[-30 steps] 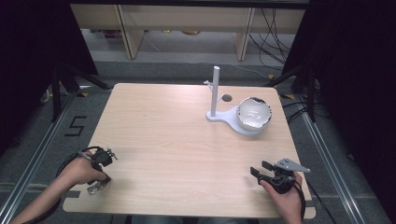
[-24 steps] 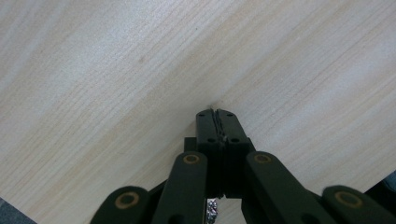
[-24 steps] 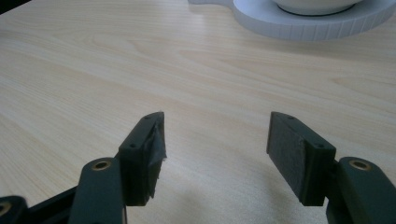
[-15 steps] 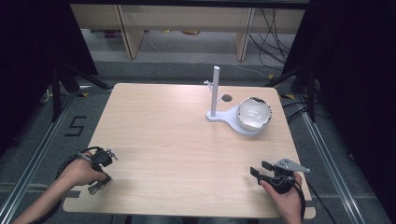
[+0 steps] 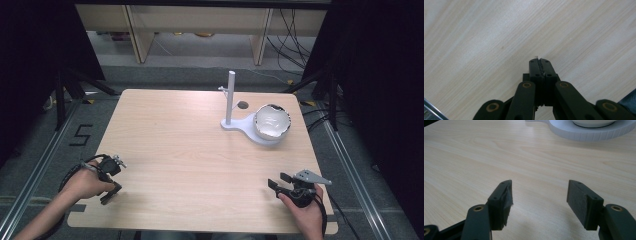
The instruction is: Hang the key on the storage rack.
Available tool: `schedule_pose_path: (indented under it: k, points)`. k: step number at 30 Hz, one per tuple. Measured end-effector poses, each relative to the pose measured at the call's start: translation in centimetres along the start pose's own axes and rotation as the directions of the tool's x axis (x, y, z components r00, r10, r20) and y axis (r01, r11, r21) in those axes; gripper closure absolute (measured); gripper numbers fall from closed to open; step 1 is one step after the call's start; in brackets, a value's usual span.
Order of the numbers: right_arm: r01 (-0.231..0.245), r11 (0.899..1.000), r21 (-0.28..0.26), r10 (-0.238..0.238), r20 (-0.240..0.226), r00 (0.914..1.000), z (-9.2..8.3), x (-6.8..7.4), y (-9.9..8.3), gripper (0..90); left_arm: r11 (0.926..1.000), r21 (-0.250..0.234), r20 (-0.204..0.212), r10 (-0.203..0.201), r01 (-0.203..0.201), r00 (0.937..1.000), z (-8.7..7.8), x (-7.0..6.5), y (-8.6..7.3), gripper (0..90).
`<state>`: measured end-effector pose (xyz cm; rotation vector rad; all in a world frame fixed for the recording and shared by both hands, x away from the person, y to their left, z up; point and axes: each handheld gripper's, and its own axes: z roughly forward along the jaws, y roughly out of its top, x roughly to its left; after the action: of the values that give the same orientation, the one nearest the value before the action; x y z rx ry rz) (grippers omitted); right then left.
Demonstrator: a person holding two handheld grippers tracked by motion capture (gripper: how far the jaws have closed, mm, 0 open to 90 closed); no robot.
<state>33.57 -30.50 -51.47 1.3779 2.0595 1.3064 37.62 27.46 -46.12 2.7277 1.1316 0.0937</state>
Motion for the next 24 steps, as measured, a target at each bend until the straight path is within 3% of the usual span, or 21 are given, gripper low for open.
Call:
schedule_pose_path:
  k: [7, 11, 13, 16, 17, 21, 22, 23, 24]
  points:
    - [0.003, 1.000, 0.000, -0.003, -0.001, 1.0000, 0.0, 0.0, 0.0, 38.3, 0.9976, -0.067, -0.011, -0.018, 0.017, 0.9998, -1.2, -0.1, 0.3, 88.8]
    - [0.003, 1.000, 0.000, -0.003, -0.001, 1.0000, 0.0, 0.0, 0.0, 38.3, 0.9903, -0.132, -0.013, -0.045, 0.043, 0.9989, -2.1, 0.1, 0.5, 88.8]
    - [0.003, 1.000, 0.000, -0.003, 0.000, 1.0000, 0.0, 0.0, 0.0, 38.3, 0.9893, -0.143, -0.024, -0.033, 0.030, 0.9992, -2.5, 0.3, 0.6, 88.8]
    - [0.003, 1.000, 0.000, -0.003, 0.000, 1.0000, 0.0, 0.0, 0.0, 38.3, 0.9791, -0.199, -0.029, -0.048, 0.041, 0.9984, -2.9, 0.4, 0.6, 88.8]
    - [0.005, 1.000, 0.007, -0.005, -0.001, 1.0000, 0.0, 0.0, 0.0, 38.3, 0.9791, -0.199, -0.029, -0.048, 0.041, 0.9984, -2.9, 0.4, 0.6, 88.8]
    - [0.003, 1.000, 0.000, -0.003, 0.000, 1.0000, 0.0, 0.0, 0.0, 38.3, 0.9603, -0.268, -0.022, -0.085, 0.076, 0.9962, -3.2, 0.4, 0.6, 88.8]
    - [0.005, 1.000, 0.008, -0.005, 0.000, 1.0000, 0.0, 0.0, 0.0, 38.3, 0.9449, -0.314, -0.014, -0.101, 0.092, 0.9947, -3.4, 0.6, 0.6, 88.8]
    - [0.005, 1.000, 0.008, -0.005, 0.000, 1.0000, 0.0, 0.0, 0.0, 38.3, 0.9449, -0.314, -0.014, -0.101, 0.092, 0.9947, -3.4, 0.6, 0.6, 88.8]
    - [0.016, 1.000, 0.005, -0.016, 0.008, 0.9998, 0.0, 0.0, 0.0, 38.3, 0.9278, -0.359, -0.013, -0.115, 0.102, 0.9933, -3.4, 0.6, 0.6, 88.8]
